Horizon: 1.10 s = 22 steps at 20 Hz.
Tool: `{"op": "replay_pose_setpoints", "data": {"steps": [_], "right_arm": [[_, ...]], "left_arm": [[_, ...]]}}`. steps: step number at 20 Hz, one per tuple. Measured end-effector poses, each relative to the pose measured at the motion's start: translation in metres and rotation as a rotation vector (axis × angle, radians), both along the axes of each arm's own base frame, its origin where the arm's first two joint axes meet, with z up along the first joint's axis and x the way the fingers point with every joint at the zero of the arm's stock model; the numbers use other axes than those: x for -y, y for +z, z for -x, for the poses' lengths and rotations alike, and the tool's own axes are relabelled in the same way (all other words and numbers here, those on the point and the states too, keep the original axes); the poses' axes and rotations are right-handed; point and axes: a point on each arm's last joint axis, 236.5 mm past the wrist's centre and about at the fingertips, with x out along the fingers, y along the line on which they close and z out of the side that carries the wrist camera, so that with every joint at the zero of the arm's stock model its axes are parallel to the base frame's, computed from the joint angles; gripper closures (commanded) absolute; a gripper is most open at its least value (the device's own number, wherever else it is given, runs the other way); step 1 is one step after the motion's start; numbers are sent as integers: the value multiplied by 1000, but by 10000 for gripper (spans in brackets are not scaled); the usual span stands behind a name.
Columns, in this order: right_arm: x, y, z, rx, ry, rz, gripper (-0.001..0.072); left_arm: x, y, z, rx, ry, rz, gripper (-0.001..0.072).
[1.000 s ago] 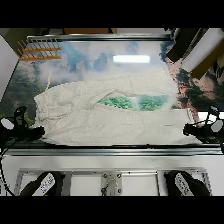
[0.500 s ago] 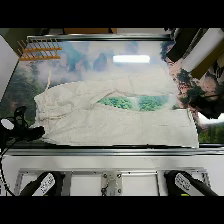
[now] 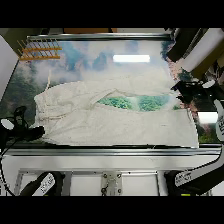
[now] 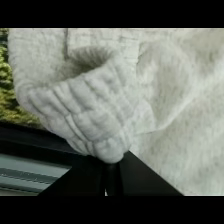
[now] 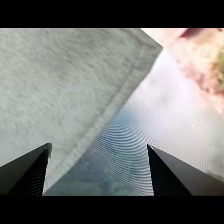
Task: Fold the clothes and pants, and hang the long-sleeved shirts on hangers.
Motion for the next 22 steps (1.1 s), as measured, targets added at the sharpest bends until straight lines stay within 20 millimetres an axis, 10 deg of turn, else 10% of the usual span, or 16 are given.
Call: {"op": "replay_pose_setpoints", "data": {"steps": [2, 6, 12, 22], "right_arm": [[-8, -9, -15, 22, 6, 10, 65], [-16, -19, -29, 51, 18, 36, 681], [9, 22, -26, 101, 73, 187, 684], [38, 23, 101, -182, 170, 399, 680]], "left_arm": [[0, 0, 0, 0, 1, 0, 682], [0, 0, 0, 0, 3, 0, 682], [0, 0, 0, 0, 2, 1, 682], [0, 0, 1, -3, -1, 1, 682]]}}
